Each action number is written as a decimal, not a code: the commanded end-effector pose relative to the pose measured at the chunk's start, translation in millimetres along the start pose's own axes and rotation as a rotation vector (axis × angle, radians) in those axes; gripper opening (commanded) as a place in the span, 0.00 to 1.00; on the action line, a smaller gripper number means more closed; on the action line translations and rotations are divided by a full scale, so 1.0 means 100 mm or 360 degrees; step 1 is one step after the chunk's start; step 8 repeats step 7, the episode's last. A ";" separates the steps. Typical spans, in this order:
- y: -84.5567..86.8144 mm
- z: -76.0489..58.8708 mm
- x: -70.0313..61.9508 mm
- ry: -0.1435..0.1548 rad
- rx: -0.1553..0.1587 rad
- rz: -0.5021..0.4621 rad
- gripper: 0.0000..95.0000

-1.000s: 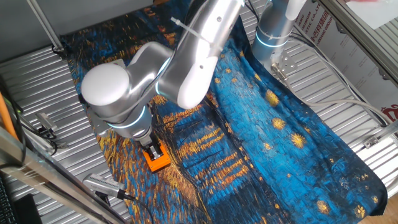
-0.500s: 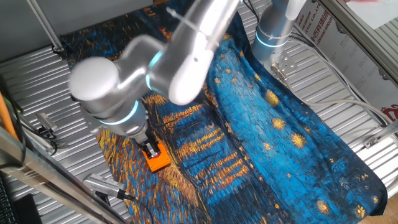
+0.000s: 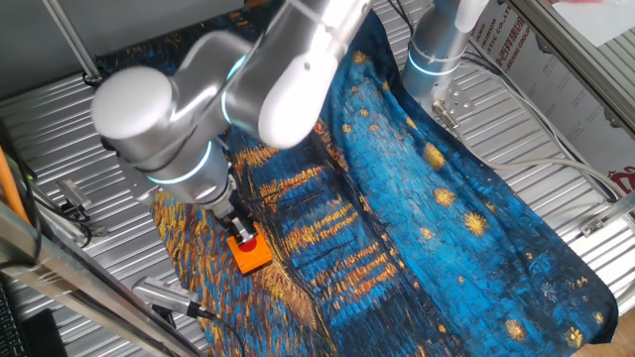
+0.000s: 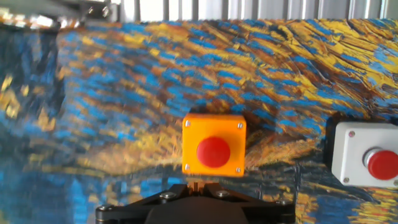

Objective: Press three buttons from left to right in sequence

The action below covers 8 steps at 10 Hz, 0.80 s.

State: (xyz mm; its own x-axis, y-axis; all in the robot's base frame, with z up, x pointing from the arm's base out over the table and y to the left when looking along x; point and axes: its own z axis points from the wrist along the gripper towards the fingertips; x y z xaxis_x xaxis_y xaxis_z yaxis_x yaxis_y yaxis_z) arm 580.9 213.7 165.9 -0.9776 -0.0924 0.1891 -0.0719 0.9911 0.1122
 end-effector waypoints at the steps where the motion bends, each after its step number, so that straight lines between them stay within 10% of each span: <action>1: 0.02 -0.13 0.21 0.0007 -0.0031 -0.0113 0.00; 8: 0.08 -0.28 0.45 0.0117 -0.0149 -0.0199 0.00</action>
